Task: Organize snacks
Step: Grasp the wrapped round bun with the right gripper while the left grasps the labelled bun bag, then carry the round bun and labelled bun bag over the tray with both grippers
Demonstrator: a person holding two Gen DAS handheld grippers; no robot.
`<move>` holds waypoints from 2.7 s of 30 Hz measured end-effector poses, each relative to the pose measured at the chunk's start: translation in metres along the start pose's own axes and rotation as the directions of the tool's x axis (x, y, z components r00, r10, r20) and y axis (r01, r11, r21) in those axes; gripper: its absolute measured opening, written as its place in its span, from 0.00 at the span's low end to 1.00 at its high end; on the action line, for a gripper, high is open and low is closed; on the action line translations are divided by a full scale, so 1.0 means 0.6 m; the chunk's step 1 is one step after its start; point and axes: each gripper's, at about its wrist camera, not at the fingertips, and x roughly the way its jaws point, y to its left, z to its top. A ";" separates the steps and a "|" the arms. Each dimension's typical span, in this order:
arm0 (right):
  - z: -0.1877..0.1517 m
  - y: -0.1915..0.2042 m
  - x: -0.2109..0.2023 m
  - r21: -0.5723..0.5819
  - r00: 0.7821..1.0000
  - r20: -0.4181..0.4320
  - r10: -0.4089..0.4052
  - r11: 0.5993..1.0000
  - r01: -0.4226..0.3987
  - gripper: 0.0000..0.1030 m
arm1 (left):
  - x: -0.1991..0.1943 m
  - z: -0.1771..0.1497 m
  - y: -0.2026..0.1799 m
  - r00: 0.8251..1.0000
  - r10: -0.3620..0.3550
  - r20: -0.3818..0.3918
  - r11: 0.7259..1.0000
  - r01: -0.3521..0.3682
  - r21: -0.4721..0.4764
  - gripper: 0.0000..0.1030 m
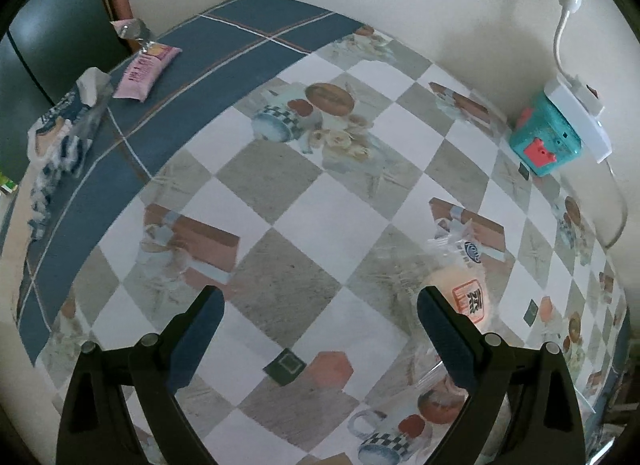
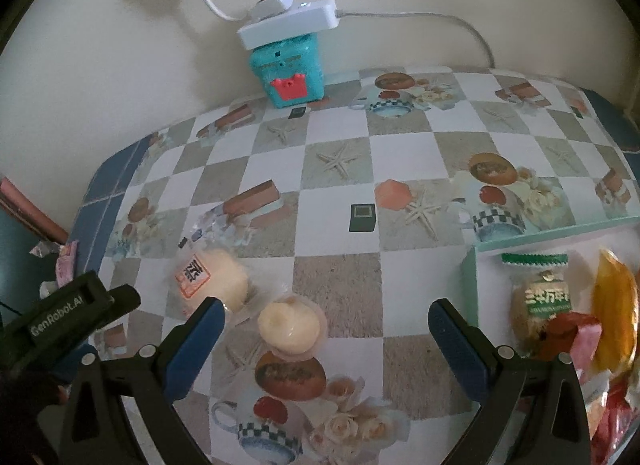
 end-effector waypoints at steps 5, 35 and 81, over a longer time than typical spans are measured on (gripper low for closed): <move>-0.015 0.016 0.027 -0.053 0.999 -0.028 -0.021 0.998 0.020 0.99 | 0.013 0.000 0.003 1.000 -0.002 -0.017 1.000 0.002 -0.011 0.95; -0.017 -0.013 0.049 -0.082 0.999 -0.030 -0.028 0.996 0.025 0.46 | 0.031 -0.012 -0.073 0.971 -0.237 0.000 0.971 0.237 0.038 0.95; -0.051 -0.018 -0.144 -0.064 0.999 0.033 0.004 0.998 -0.002 0.37 | -0.121 -0.091 -0.027 0.982 -0.187 0.025 0.982 0.187 -0.015 0.42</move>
